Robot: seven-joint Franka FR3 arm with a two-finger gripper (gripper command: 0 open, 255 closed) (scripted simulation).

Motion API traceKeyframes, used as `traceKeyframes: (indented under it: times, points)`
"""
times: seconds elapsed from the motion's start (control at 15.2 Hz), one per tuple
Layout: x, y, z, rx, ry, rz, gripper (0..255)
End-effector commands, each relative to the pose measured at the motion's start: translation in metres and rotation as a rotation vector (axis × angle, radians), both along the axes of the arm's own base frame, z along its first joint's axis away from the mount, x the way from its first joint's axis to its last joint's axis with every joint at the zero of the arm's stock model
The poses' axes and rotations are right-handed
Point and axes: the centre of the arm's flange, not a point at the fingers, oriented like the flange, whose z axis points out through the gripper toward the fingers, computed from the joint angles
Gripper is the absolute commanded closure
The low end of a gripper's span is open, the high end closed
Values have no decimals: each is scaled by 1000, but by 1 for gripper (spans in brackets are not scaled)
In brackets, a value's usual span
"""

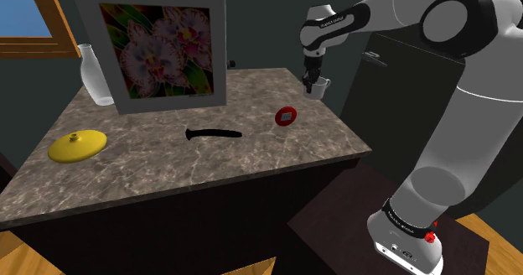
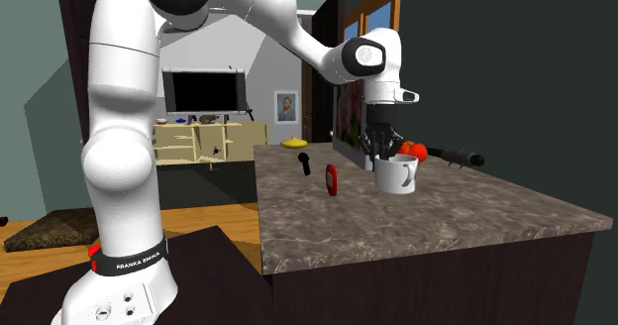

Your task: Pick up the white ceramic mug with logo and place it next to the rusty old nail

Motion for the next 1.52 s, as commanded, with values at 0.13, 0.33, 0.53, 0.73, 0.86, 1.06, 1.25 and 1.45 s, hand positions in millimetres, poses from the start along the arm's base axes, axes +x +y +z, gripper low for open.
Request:
traceKeyframes:
  times: [0.13,0.33,0.53,0.73,0.86,1.06,1.25,1.45]
  points:
    - [0,0,21,0,0,0,255]
    - [0,0,37,0,0,0,255]
    - [0,0,53,0,0,0,255]
    - [0,0,69,0,0,0,255]
    - [-4,13,72,0,0,0,255]
    - [-14,51,72,0,0,0,255]
    - [-25,89,72,0,0,0,255]
    - [-36,127,73,0,0,0,255]
